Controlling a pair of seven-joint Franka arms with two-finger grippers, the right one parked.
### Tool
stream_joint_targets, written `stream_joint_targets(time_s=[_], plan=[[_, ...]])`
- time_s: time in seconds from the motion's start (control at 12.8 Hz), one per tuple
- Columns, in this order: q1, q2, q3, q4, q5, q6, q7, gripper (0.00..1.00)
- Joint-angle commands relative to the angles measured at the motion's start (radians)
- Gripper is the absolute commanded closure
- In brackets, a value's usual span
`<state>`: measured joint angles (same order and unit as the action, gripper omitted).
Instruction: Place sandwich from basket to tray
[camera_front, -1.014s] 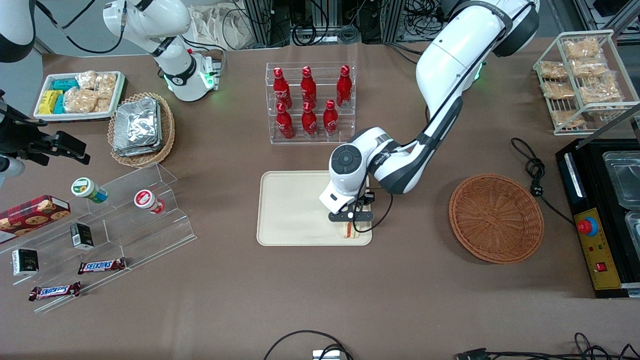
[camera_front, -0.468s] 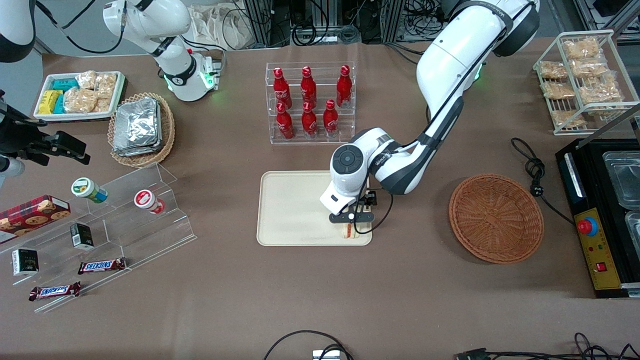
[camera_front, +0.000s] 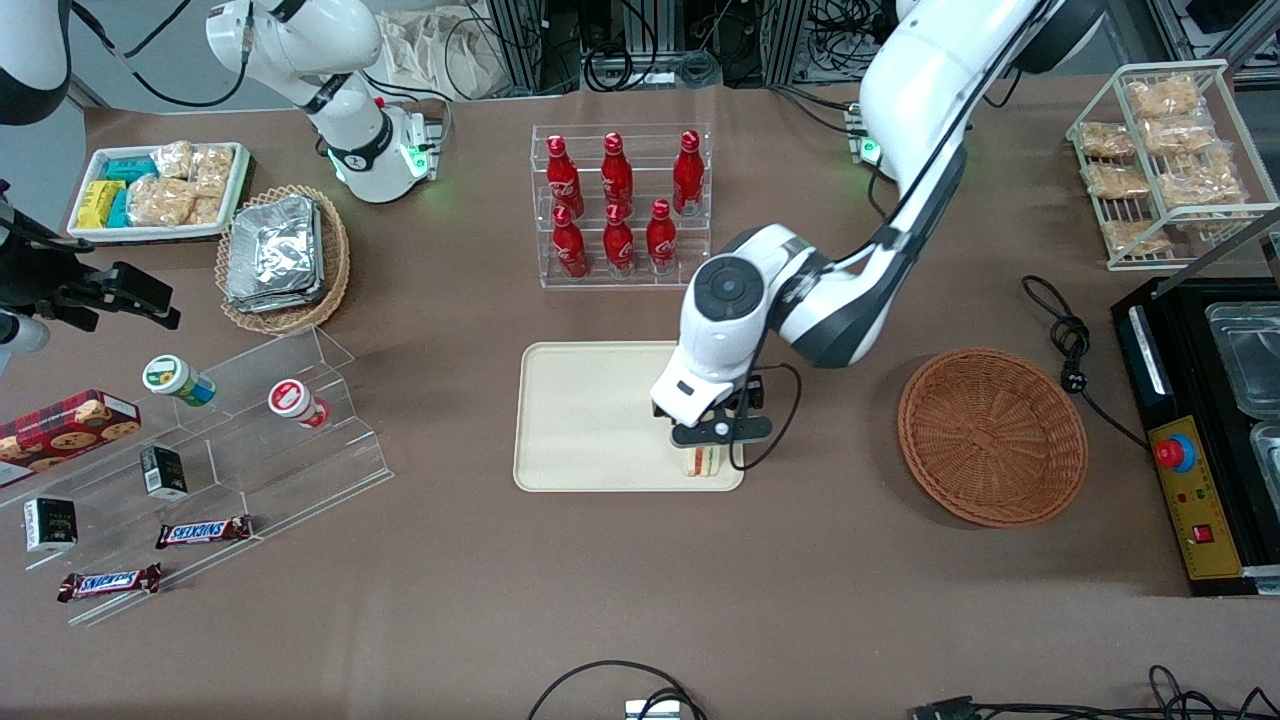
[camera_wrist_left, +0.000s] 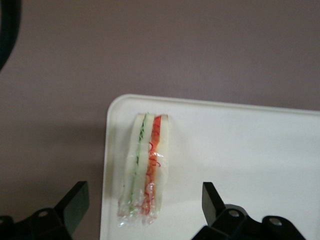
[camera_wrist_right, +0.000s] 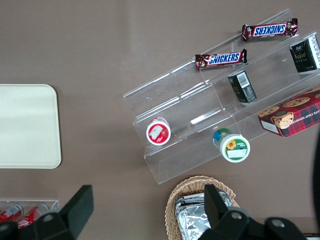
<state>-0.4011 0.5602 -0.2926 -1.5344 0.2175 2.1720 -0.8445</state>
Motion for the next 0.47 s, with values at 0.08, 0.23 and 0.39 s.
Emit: stream_joint_targets(time_s=[0.08, 0.23, 0.39], plan=[[0.129, -0.218, 0.052, -0.11, -0.153, -0.111, 0.259, 0.0], [0.221, -0.302, 0.066, -0.113, -0.193, -0.236, 0.425, 0.0], [0.31, -0.388, 0.087, -0.131, -0.191, -0.335, 0.565, 0.0]])
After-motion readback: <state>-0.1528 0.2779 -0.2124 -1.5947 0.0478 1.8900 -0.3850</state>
